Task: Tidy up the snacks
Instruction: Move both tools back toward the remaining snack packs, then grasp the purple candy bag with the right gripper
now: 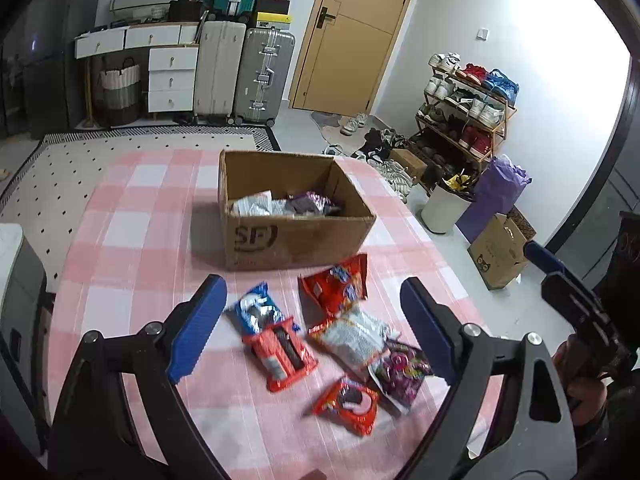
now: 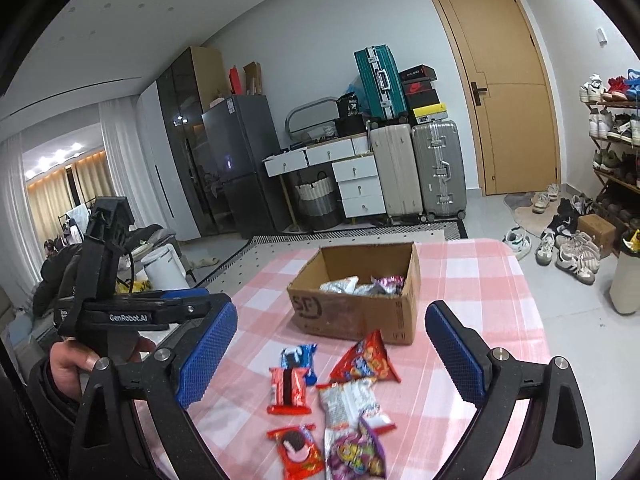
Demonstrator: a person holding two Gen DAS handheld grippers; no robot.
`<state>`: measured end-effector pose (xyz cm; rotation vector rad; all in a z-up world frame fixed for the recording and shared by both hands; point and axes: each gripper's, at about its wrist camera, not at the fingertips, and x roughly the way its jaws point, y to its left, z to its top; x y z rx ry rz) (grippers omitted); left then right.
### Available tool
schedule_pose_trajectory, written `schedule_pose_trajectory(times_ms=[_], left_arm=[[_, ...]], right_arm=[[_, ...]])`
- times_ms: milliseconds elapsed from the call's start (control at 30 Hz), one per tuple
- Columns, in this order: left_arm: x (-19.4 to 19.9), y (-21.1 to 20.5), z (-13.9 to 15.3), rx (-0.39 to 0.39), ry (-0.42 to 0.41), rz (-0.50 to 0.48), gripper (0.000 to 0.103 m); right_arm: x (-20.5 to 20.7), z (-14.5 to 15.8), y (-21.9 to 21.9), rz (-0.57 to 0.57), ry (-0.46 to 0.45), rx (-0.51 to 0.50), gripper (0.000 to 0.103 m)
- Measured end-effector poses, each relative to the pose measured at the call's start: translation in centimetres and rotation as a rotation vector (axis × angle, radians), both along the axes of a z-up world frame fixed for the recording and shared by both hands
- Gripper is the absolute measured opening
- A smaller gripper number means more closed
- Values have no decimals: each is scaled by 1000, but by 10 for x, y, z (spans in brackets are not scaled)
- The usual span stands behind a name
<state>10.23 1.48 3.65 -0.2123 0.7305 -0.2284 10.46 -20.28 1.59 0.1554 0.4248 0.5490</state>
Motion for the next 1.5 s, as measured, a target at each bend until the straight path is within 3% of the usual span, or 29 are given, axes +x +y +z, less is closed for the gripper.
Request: schedule_pose_trajectory(times_ms=[100,167,633,1033,1333,1367,1467,1500], left_arm=[[-20,4,-1,-1,-11,8,90],[-29,8,-2,-6,-21,19,102],[-65,11,-31,-22,-31,26,102],[-47,-4,-91,-35,66,-31,102],[-30,-14,-127,-20,136,-57,102],[-27,-14,-132,-18,145,-53,102],[-21,-11,-144,-42,167,-43,102],[-19,-9,-146,-49,175,-43,102]], right_arm=[[-13,-8,2,-1,13,-7,97],[-23,-14,1,-1,17,3,97],[-40,-81,-1,-12,170,-10,97],[-8,-147,1,10,328,4,97],[15,-174,3,31,402,45,97],[18,-175,4,33,401,44,96],[24,-179,7,52,416,48,78],[26,-182,8,57,429,48,77]])
